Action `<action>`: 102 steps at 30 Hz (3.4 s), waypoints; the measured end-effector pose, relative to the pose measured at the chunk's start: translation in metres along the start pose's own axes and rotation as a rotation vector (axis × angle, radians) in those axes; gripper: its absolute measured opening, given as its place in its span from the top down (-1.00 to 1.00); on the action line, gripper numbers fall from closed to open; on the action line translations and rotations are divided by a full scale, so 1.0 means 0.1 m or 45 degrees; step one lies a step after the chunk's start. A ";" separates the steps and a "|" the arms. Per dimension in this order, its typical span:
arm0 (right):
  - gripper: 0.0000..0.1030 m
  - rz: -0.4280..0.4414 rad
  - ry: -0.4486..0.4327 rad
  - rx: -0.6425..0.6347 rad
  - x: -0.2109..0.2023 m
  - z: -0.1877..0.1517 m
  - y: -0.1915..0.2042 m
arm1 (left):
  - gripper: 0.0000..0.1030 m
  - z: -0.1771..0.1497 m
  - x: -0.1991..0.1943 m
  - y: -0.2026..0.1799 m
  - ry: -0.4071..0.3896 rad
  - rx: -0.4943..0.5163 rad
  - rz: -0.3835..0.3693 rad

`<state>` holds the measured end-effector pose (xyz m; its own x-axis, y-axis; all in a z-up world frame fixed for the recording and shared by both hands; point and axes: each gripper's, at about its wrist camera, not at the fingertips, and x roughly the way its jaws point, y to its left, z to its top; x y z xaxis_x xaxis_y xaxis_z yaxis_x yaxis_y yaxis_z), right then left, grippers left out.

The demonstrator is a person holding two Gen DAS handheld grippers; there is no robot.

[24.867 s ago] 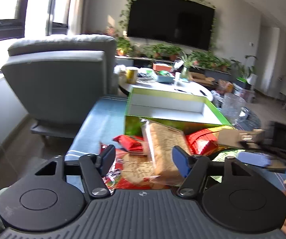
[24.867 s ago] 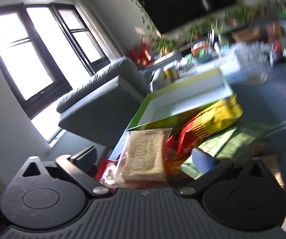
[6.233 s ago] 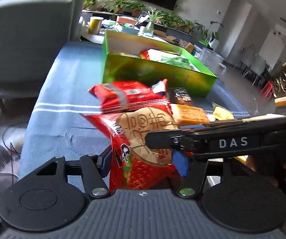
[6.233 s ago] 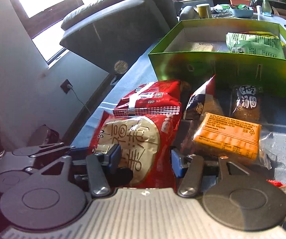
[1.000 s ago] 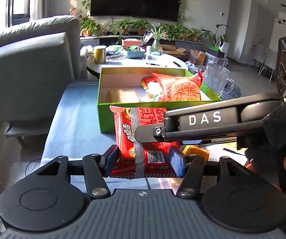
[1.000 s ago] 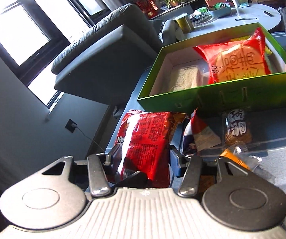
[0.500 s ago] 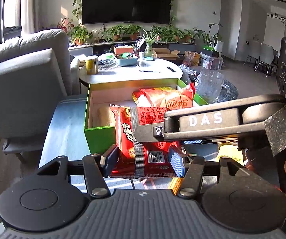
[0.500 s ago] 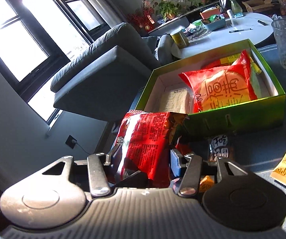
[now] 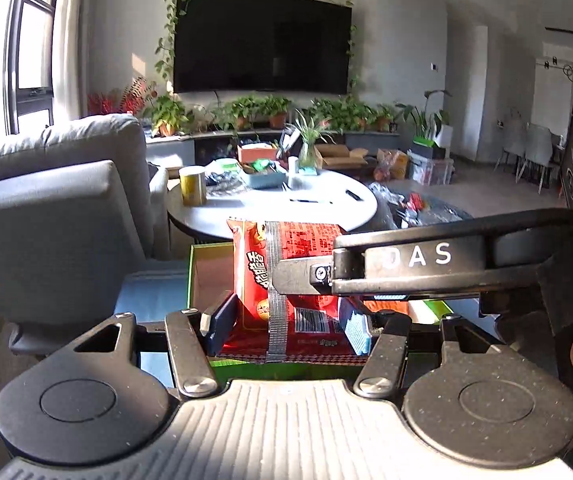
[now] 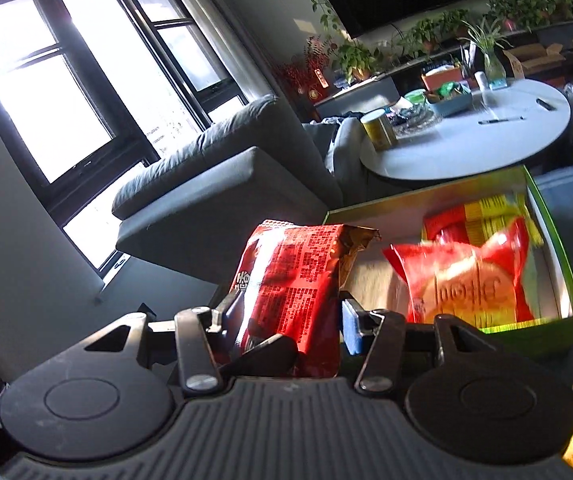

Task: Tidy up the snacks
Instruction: 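Lower the red biscuit pack into the green box with both grippers and open them, then move both grippers back to the orange cake packet on the cloth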

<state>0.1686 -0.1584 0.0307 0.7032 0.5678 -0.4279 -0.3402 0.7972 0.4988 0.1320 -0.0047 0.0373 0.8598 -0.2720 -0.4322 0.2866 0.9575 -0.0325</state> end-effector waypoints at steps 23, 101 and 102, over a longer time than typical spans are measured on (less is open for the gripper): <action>-0.03 -0.069 0.136 -0.039 0.89 0.10 -0.30 | -0.05 -0.17 0.96 0.42 0.113 -0.129 0.010; -0.13 -0.228 0.059 0.021 -0.74 -0.86 -0.57 | -0.32 -0.97 0.01 -0.62 0.336 0.004 -0.120; -0.13 -0.232 0.057 0.023 -0.75 -0.86 -0.58 | -0.32 -0.97 0.04 -0.64 0.342 0.007 -0.124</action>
<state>0.0824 -0.2296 -0.0310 0.7237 0.4235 -0.5450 -0.1984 0.8839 0.4234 0.0756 -0.0575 -0.0501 0.6858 -0.3266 -0.6504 0.3648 0.9275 -0.0811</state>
